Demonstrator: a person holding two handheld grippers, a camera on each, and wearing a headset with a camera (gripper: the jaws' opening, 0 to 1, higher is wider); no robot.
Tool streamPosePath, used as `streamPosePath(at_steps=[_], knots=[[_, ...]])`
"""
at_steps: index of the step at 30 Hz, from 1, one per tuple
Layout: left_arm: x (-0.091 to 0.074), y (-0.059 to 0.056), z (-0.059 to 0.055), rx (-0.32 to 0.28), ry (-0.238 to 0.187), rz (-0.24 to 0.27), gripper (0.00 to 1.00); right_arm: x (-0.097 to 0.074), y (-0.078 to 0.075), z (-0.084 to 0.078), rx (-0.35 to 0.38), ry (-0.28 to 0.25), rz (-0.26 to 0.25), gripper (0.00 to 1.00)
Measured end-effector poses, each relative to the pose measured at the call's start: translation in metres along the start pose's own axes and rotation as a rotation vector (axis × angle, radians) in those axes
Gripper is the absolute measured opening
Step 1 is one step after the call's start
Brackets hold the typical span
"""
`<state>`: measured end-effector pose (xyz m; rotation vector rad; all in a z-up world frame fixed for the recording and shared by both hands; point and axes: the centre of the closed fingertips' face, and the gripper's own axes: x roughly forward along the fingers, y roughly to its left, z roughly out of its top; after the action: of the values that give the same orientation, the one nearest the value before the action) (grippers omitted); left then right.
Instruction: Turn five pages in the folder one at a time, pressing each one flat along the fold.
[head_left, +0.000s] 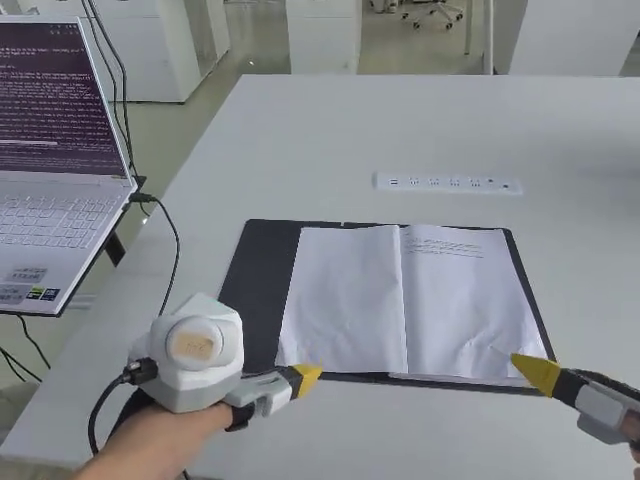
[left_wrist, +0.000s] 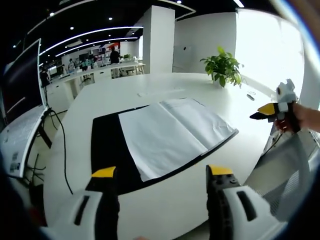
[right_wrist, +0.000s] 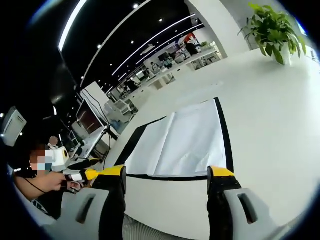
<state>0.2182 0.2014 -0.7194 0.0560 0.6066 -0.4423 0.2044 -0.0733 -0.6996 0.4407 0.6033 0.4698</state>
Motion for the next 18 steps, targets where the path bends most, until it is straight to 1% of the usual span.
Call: streamPosePath(at_steps=[1, 3, 4, 7, 9, 11, 13, 18], knots=[[-0.004, -0.002, 0.000, -0.010, 0.000, -0.002, 0.73, -0.002, -0.003, -0.001, -0.045, 0.011, -0.022, 0.65], [-0.008, -0.002, 0.002, -0.017, -0.008, 0.004, 0.75, -0.004, -0.004, 0.001, -0.082, -0.001, -0.032, 0.66], [-0.011, -0.004, 0.003, -0.019, -0.006, 0.001, 0.77, -0.006, -0.005, 0.000, -0.086, 0.008, -0.044, 0.66], [-0.016, -0.006, 0.005, -0.035, -0.009, -0.004, 0.82, -0.013, -0.006, 0.007, -0.079, -0.024, -0.056, 0.70], [-0.021, -0.009, 0.006, -0.049, -0.006, -0.010, 0.84, -0.016, -0.007, 0.010, -0.088, -0.030, -0.063, 0.74], [-0.024, -0.012, 0.009, -0.043, -0.019, -0.017, 0.83, -0.017, -0.008, 0.011, -0.094, -0.028, -0.066, 0.76], [-0.025, -0.012, 0.010, -0.031, -0.022, -0.015, 0.83, -0.018, -0.008, 0.011, -0.105, -0.026, -0.066, 0.77], [-0.027, -0.013, 0.012, -0.039, -0.031, -0.017, 0.82, -0.020, -0.006, 0.013, -0.119, -0.041, -0.062, 0.78]])
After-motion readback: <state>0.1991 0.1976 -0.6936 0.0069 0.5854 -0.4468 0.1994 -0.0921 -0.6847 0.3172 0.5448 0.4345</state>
